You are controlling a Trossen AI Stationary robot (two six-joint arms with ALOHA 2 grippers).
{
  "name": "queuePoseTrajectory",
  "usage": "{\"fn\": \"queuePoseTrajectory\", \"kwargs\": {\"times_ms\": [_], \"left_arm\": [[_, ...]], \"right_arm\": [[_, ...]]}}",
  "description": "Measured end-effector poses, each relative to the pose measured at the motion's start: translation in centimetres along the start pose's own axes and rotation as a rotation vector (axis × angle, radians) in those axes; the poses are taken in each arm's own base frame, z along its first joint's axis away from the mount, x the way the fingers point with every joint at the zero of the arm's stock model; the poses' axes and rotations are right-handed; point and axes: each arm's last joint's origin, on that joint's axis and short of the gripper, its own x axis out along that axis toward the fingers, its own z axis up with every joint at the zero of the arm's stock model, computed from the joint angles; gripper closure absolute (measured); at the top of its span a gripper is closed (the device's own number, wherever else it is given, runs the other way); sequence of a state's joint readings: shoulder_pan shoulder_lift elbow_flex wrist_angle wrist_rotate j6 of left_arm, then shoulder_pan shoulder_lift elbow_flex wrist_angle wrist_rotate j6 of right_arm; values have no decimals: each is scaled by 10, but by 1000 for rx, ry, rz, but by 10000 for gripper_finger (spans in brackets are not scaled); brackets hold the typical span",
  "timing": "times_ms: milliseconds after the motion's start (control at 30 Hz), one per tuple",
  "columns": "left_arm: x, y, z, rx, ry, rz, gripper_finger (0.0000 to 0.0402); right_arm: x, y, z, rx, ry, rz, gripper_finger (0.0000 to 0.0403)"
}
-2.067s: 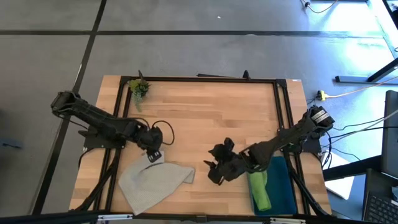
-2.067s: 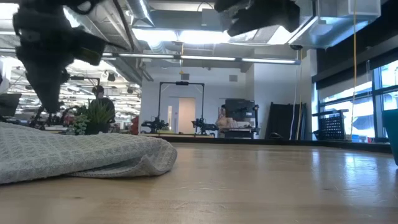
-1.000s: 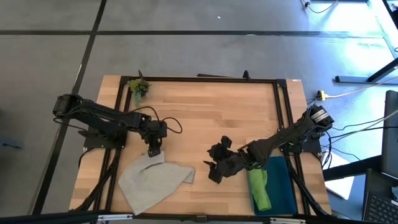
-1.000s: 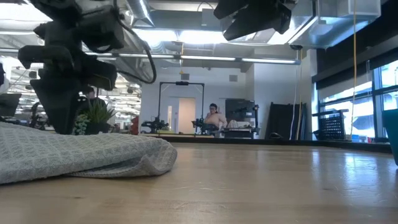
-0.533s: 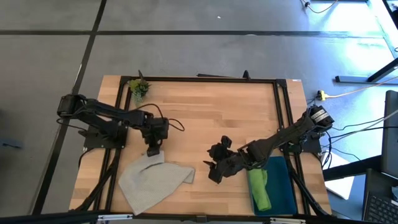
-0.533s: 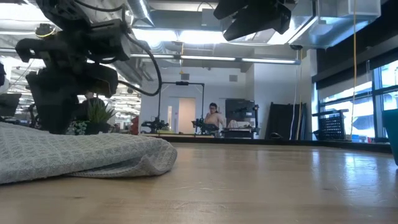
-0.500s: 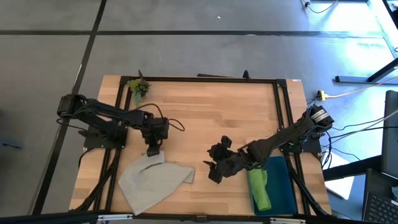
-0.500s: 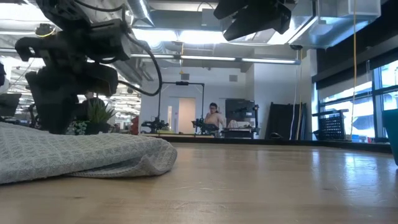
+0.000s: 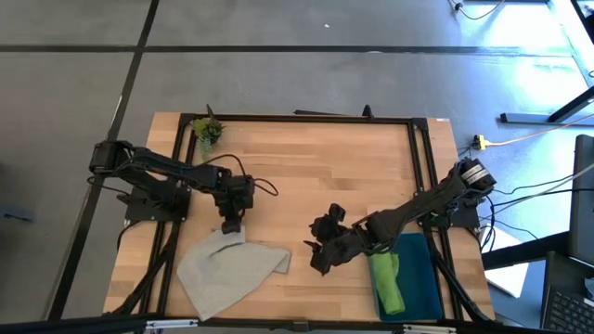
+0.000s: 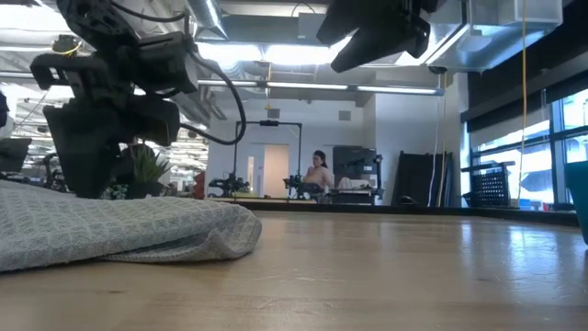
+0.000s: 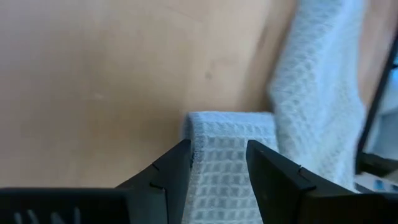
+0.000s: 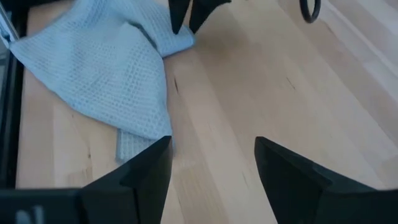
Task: Roll microfiber towels into tight, uniform cylinder then place into a basket
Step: Roll the gray microfiber cloth
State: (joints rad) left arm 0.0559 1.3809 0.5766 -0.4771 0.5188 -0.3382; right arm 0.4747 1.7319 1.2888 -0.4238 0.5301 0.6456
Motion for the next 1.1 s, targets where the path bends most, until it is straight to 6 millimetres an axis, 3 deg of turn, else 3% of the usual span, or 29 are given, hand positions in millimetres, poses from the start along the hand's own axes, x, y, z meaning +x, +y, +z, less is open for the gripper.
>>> {"fn": "queuePoseTrajectory", "kwargs": {"times_ms": [400,767,933,1100], "left_arm": [[4,-8,-1,39,17,-37,253],[8,-11,-3,57,-6,54,259],[10,-14,-4,70,-2,67,302],[11,-16,-6,69,9,54,380]], "right_arm": [[1,0,-1,-29,10,-6,175],[1,0,-2,-31,12,-8,175],[1,0,-2,-31,12,-8,175],[1,0,-2,-31,12,-8,175]]}}
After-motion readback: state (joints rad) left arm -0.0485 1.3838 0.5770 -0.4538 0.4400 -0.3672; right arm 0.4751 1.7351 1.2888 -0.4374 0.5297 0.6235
